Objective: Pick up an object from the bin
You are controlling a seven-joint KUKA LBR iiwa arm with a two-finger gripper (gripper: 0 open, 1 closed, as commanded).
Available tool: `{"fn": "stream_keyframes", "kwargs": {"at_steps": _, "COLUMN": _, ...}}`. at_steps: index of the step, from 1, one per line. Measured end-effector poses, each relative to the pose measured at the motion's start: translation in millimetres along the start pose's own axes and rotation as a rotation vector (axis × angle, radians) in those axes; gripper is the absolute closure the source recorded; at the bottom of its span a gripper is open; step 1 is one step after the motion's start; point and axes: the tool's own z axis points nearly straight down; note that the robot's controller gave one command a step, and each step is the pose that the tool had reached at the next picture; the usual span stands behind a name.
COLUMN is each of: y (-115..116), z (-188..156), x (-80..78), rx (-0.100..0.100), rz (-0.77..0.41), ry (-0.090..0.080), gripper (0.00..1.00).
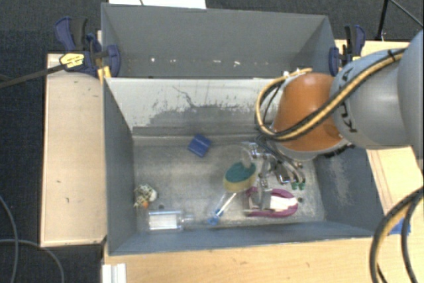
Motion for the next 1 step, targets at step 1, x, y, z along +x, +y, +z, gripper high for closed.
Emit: {"fn": "stream_keyframes", "kwargs": {"at_steps": 1, "y": 0.2, "z": -2.2, "x": 1.3, "rx": 0.001, "rz": -0.001, "ry": 0.009, "gripper": 1.00}}
